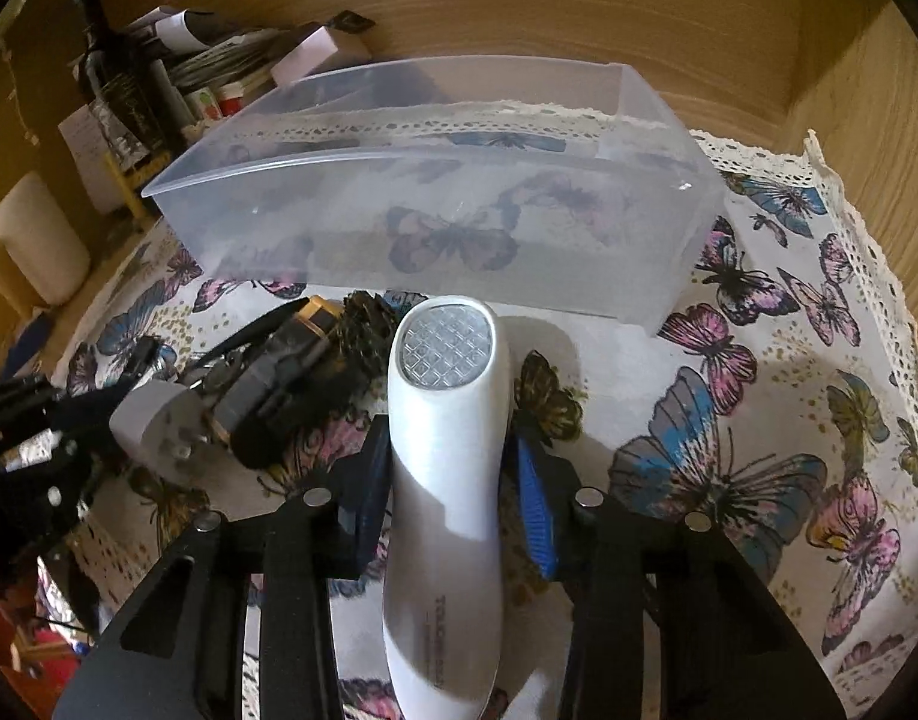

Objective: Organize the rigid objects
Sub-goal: 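Grasp the white handheld device with the right tool while the left tool grasps the silver cylinder, then carry both items into the clear box and open both tools to release them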

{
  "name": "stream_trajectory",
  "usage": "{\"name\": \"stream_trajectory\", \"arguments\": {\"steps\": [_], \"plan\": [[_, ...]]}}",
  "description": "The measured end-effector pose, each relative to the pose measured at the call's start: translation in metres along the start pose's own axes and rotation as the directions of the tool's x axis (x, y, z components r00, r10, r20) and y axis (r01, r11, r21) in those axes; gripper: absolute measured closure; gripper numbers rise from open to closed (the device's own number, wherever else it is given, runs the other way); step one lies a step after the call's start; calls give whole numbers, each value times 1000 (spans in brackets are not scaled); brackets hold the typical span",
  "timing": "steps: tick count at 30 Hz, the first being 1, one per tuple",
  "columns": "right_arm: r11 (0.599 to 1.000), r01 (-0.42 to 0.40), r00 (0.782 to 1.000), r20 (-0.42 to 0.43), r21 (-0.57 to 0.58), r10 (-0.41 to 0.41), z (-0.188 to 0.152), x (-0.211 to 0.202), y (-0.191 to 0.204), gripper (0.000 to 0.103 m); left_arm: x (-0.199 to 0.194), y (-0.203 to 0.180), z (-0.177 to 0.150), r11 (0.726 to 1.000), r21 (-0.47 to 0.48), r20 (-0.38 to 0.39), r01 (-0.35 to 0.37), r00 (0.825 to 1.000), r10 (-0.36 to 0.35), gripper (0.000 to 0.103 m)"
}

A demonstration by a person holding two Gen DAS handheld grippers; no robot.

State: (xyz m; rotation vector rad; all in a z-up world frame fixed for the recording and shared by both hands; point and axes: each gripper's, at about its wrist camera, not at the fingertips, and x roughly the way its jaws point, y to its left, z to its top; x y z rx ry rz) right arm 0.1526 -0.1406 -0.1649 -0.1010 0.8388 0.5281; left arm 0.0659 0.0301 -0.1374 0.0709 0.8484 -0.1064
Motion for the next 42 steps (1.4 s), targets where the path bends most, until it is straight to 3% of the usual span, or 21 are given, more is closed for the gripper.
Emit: {"name": "stream_trajectory", "arguments": {"steps": [11,21,32,37,42], "plan": [[999,-28,986,166,43,21,3,-42,-4,70,-26,13,20,998,-63,90,-2,996,7,88],[996,-46,945,326,73,20,24,-82,-7,70,-50,20,43,994,-107,193,16,981,5,88],[999,-26,884,468,46,2,54,-120,-3,70,-76,26,79,993,-115,317,29,948,9,88],[999,-11,862,508,40,-11,75,-128,-1,70,-75,34,100,991,-126,355,40,935,7,88],[999,44,855,516,32,-54,97,-119,-1,70,-61,43,120,989,-139,349,46,937,6,88]]}}
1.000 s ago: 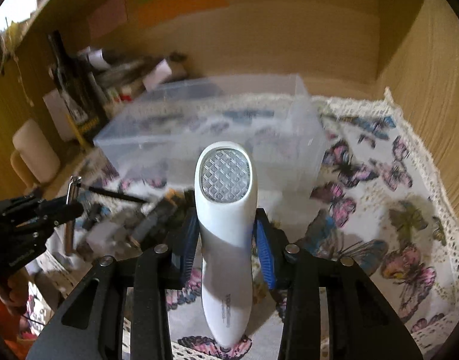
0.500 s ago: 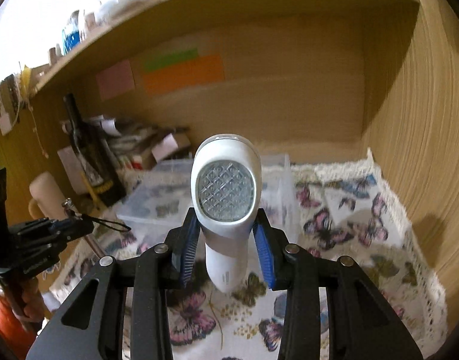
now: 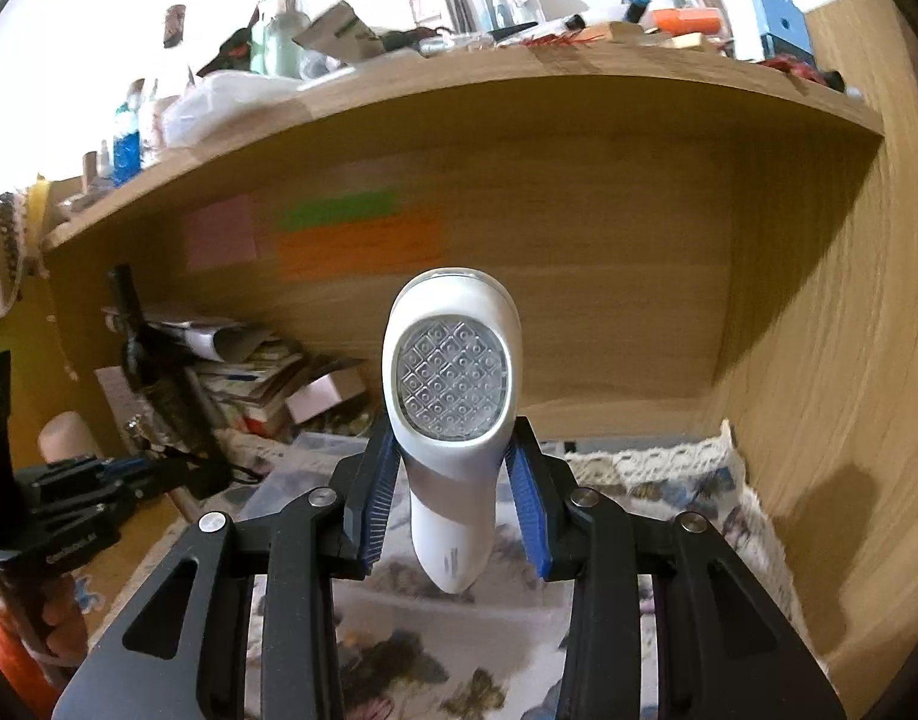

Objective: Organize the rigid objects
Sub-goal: 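Carry both items into the clear box and open both tools to release them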

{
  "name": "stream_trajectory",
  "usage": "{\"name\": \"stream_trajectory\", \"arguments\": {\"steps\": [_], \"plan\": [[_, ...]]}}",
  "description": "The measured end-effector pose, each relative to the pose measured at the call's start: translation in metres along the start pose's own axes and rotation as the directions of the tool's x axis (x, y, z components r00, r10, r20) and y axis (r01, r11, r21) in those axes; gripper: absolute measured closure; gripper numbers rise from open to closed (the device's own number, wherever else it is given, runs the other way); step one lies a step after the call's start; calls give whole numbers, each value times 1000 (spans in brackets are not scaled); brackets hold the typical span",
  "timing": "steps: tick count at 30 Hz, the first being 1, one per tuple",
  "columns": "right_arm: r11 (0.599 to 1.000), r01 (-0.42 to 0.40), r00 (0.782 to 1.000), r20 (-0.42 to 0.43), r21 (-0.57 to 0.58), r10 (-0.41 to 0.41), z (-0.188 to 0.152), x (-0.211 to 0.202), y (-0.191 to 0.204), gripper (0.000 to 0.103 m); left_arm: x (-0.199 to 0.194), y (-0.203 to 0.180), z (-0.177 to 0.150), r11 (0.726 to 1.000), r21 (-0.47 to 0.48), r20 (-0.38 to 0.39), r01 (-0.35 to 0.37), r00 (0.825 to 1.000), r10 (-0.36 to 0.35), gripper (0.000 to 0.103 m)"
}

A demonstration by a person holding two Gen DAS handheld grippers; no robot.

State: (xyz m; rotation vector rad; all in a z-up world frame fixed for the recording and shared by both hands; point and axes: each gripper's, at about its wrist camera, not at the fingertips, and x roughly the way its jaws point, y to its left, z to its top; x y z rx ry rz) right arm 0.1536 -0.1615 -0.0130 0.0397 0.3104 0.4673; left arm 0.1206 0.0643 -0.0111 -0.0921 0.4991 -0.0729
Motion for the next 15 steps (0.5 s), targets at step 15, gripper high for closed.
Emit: {"name": "stream_trajectory", "arguments": {"steps": [15], "plan": [[991,31,968,-244,-131,-63,-24,90,-4,70,87,4,-6,999,31,-211,-12,977,19,88]]}}
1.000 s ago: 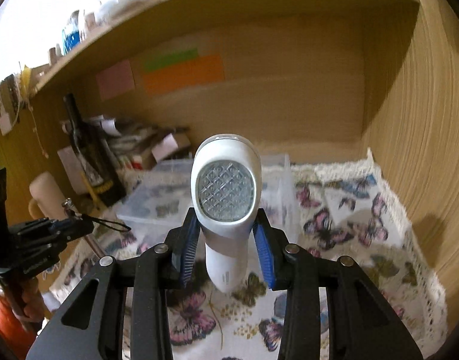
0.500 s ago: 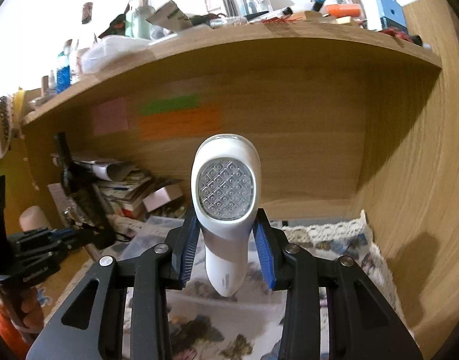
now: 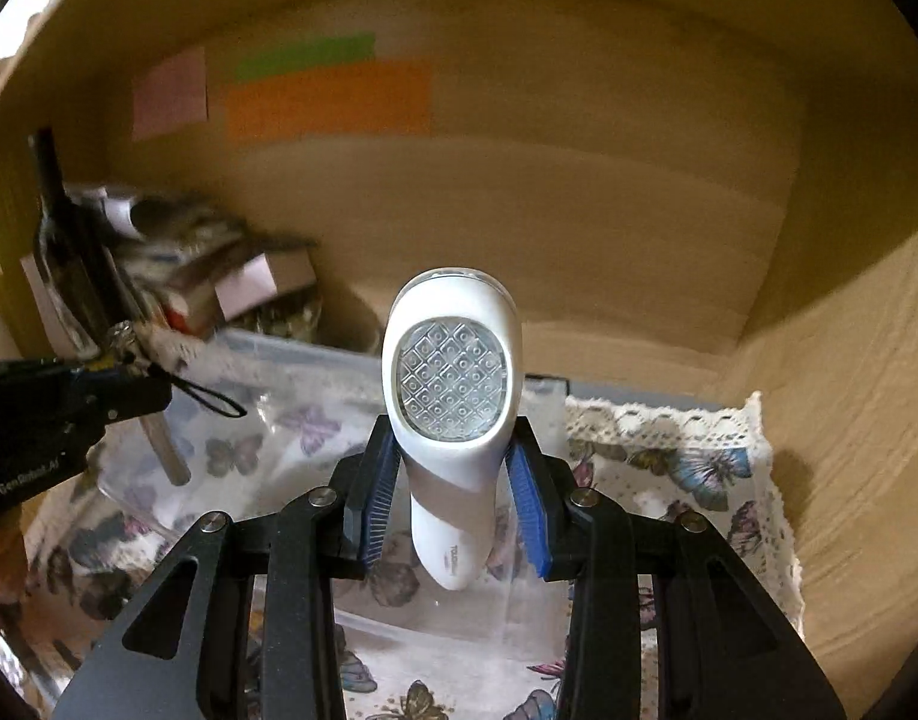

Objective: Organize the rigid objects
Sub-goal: 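Carry both items into the clear box and open both tools to release them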

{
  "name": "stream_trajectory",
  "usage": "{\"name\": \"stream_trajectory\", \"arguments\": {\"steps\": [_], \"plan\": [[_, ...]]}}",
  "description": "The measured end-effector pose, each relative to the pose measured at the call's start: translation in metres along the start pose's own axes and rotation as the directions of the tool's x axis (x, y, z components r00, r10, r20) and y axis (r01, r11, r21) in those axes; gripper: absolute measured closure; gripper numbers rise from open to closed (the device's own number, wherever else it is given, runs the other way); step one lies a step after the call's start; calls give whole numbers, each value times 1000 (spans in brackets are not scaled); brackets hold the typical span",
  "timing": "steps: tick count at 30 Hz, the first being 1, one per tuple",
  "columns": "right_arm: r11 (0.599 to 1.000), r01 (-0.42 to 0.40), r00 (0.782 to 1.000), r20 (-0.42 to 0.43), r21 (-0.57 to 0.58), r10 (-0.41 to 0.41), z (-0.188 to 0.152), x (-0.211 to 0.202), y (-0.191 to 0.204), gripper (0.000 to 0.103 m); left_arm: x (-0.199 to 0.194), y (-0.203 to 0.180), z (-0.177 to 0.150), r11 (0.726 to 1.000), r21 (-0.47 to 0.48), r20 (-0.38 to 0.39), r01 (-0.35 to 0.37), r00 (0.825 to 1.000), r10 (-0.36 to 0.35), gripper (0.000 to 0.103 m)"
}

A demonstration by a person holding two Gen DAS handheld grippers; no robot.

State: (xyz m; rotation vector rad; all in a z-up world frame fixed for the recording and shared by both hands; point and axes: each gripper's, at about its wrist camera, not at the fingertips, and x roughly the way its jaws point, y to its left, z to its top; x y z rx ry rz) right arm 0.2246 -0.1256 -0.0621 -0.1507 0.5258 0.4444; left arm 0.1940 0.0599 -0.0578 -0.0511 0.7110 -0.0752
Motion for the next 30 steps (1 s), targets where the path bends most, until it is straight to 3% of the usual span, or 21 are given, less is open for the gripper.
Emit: {"name": "stream_trajectory", "arguments": {"steps": [9,17,26,30], "plan": [[996,-56,993,-110,-63,49,-1,40,15,70,38,-10,-4,1000,12,-128,12,992,-10,88],[991,-100,979,-184,-84,83,-7,68,29,70,53,-17,-3,999,27,-168,26,986,-21,88],[989,-119,970,-223,-93,96,-12,79,33,69,48,-15,-2,999,21,-158,34,987,-31,88],[989,-108,976,-202,-103,85,-12,73,35,69,37,-15,-1,999,10,-141,41,989,-39,88]]}}
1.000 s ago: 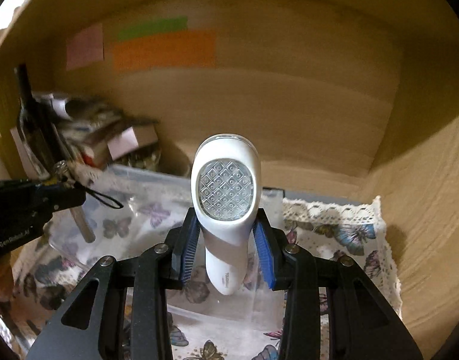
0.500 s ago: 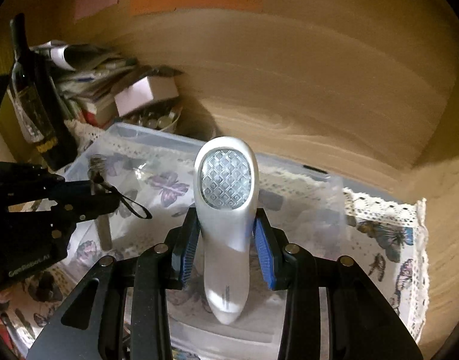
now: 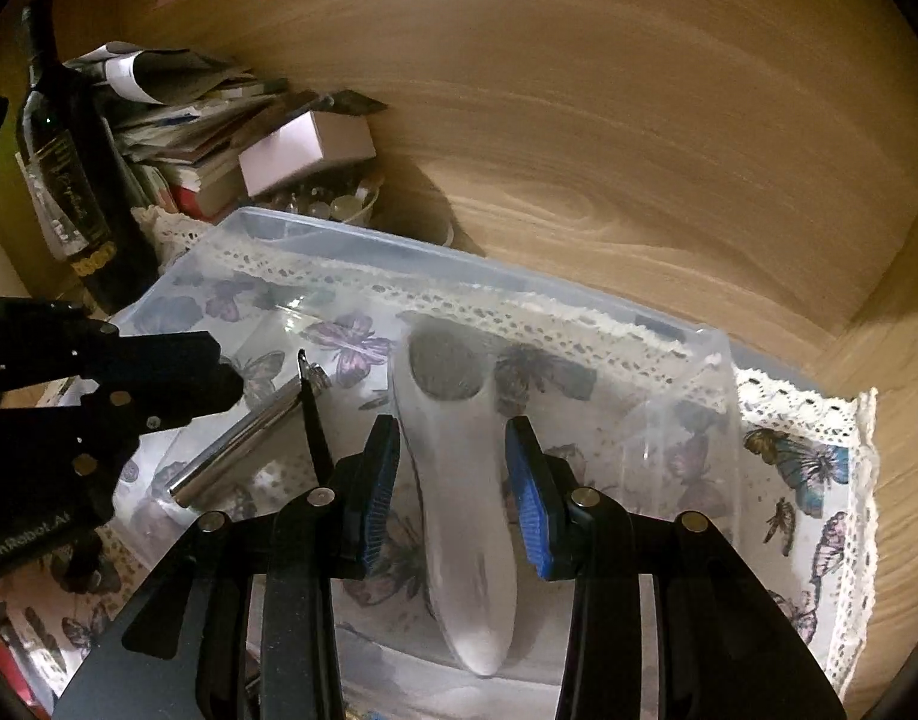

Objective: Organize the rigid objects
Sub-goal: 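Carry both items into the clear box and open both tools to release them, then grasp the dark round grinder with the right tool while the left tool grasps a small black item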

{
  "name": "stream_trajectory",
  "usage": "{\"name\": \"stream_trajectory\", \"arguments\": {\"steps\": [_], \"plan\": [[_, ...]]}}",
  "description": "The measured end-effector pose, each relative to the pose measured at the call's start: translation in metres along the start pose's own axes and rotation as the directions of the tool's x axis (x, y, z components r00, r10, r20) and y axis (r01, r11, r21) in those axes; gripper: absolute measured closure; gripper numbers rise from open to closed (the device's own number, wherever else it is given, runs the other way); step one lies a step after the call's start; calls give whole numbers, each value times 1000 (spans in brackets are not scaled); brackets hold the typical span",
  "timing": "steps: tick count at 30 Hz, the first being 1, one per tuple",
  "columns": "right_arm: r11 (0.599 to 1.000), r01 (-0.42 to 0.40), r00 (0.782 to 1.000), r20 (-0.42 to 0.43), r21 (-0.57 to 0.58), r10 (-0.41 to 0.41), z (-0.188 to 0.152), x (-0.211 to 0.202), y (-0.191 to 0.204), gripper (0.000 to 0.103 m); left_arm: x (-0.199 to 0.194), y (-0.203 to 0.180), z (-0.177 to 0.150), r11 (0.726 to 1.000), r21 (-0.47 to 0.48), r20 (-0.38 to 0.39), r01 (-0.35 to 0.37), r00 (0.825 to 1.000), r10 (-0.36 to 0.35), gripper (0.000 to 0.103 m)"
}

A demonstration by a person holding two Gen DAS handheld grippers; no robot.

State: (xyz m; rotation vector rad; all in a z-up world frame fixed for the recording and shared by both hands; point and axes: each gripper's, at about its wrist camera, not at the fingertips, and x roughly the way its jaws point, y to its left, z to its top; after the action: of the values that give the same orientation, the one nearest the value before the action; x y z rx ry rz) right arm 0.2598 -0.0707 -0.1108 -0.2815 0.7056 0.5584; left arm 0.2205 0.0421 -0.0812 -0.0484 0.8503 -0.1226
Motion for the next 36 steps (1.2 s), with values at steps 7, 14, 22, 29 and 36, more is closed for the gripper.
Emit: {"name": "stream_trajectory", "arguments": {"steps": [7,14,22,29,36], "plan": [[1000,4,997,83,20,-6,0,-33,-2,57,-32,-1,0,1000,3,77,-16,997,16,66],[999,10,984,178,41,-17,-3,-73,-1,43,-71,-7,-5,999,8,182,-49,982,47,41],[998,-5,968,249,59,-10,-16,-107,4,24,-113,-6,-23,997,-24,258,-69,963,73,15],[999,-20,966,257,47,8,-38,-120,20,20,-121,5,-50,992,-42,233,-122,964,129,8],[998,-49,975,220,46,37,-58,-112,30,19,-106,23,-79,986,-77,136,-145,979,155,8]]}}
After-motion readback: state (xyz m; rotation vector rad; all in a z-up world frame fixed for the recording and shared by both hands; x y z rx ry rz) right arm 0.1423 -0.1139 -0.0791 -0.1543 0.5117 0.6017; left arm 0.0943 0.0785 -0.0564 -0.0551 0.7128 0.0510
